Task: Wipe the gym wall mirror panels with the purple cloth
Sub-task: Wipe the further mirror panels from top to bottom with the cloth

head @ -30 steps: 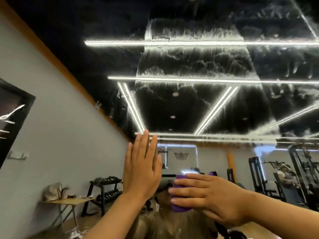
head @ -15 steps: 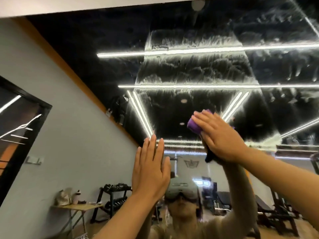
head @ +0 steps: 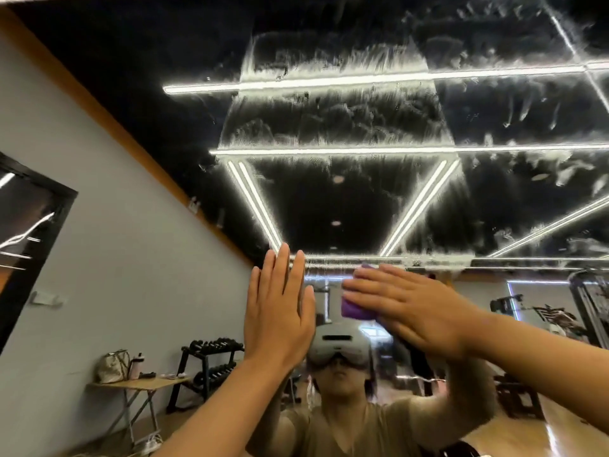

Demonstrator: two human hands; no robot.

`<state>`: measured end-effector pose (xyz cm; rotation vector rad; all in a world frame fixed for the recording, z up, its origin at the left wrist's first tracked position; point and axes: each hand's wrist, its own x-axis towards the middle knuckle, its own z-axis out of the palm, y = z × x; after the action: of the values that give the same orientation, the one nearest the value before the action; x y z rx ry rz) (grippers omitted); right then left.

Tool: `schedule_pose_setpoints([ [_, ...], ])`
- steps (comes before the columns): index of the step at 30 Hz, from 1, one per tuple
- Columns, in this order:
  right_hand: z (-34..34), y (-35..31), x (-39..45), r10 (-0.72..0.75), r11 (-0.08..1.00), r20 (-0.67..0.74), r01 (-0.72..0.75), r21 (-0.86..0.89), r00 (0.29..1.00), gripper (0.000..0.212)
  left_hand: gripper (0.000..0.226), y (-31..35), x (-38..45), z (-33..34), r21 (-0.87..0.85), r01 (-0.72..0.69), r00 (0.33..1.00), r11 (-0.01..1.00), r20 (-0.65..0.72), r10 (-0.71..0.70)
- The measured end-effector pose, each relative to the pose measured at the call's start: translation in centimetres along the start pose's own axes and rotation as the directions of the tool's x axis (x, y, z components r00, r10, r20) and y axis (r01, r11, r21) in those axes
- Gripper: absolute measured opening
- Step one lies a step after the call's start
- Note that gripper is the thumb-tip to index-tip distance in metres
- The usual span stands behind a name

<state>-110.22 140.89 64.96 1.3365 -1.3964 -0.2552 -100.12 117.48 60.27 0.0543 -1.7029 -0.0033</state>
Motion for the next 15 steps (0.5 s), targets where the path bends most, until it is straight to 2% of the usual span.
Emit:
schedule_pose_setpoints([
  [5, -3.0, 7.2, 4.5, 0.332, 0.943, -0.131, -0.328, 0.051, 0.934, 0.058, 0.065, 0.8, -0.2, 0.0, -0.003, 0.02, 1.0, 1.0, -0.015, -0.02],
  [8, -3.1, 7.7, 5.6, 0.434, 0.9, -0.176, -0.421, 0.11, 0.883, 0.063, 0.076, 1.8, -0.3, 0.0, 0.044, 0.04, 0.999, 0.998, -0.003, -0.04],
  [11, -1.6, 4.3, 2.9, 0.336, 0.938, -0.197, -0.31, 0.153, 0.921, 0.06, 0.095, 2.8, -0.2, 0.1, 0.081, 0.074, 0.997, 0.994, 0.021, -0.076],
  [15, 1.1, -1.9, -4.7, 0.157, 0.986, -0.12, -0.149, 0.07, 0.98, 0.056, 0.098, 3.2, -0.2, 0.7, 0.101, 0.077, 0.997, 0.992, 0.024, -0.079],
])
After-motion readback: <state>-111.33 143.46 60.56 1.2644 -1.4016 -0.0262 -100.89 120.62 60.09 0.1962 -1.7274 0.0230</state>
